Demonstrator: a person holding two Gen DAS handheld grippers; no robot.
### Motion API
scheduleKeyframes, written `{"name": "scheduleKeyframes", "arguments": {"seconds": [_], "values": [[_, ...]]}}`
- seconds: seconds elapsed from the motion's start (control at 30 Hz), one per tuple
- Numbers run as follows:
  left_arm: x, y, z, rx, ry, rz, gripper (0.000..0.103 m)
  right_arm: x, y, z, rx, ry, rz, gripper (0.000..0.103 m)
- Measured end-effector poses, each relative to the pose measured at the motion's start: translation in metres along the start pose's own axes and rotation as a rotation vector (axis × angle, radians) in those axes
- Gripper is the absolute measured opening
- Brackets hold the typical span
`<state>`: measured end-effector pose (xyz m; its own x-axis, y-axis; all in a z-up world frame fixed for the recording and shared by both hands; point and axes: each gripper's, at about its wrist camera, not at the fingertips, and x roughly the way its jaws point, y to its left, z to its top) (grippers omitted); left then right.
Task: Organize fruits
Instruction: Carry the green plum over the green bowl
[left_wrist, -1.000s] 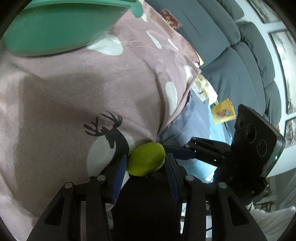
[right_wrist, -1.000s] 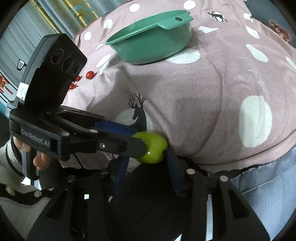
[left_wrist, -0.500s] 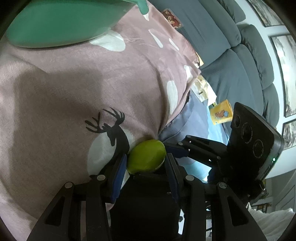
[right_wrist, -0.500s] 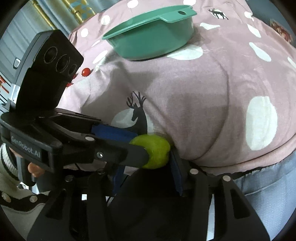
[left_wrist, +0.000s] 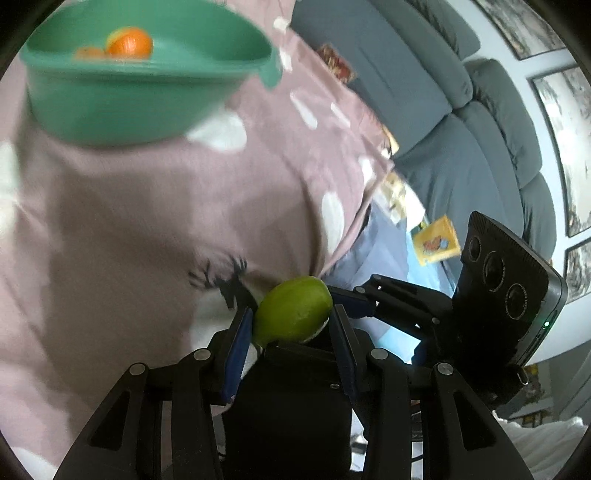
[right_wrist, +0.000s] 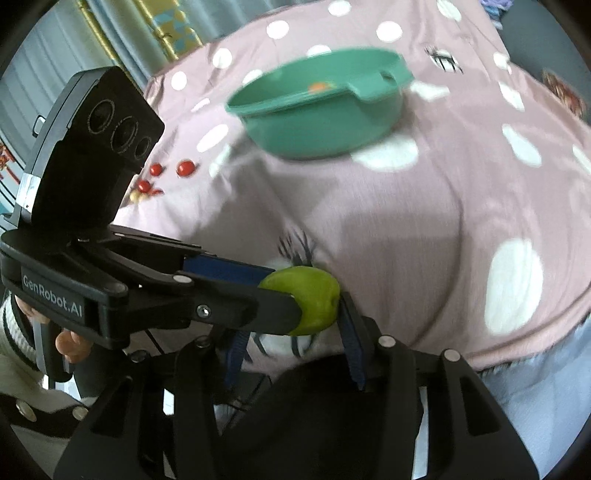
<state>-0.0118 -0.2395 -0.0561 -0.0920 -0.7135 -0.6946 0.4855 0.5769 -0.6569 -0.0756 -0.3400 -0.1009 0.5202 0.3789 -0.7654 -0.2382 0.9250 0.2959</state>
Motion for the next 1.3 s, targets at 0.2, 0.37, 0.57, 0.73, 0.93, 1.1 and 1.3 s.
{"name": "scheduleKeyframes", "arguments": {"seconds": [0.2,0.37,0.57,0.73,0.93,1.1,1.3], "values": [[-0.041,-0.004,0.021,0.033,-0.117,0.042,0.041,-0.01,0.016,0.04,-0.085,-0.084,0.019,0.046],[-0.074,-0.007,0.042,0.059,-0.206,0.089,0.041,-0.016,0.028,0.076,-0.145,-0.162,0.039,0.046],[-0.09,-0.008,0.071,0.079,-0.267,0.113,0.041,-0.019,0.027,0.112,-0.164,-0.226,0.046,0.046],[-0.093,-0.005,0.091,0.085,-0.279,0.124,0.041,-0.015,0.019,0.132,-0.153,-0.242,0.052,0.046],[-0.092,0.006,0.103,0.078,-0.276,0.115,0.041,-0.009,0.018,0.141,-0.148,-0.234,0.045,0.046],[-0.088,0.019,0.11,0.057,-0.261,0.109,0.041,0.003,0.012,0.146,-0.136,-0.212,0.046,0.046],[-0.082,0.035,0.115,0.031,-0.241,0.096,0.041,0.018,0.006,0.15,-0.115,-0.174,0.042,0.046]]}}
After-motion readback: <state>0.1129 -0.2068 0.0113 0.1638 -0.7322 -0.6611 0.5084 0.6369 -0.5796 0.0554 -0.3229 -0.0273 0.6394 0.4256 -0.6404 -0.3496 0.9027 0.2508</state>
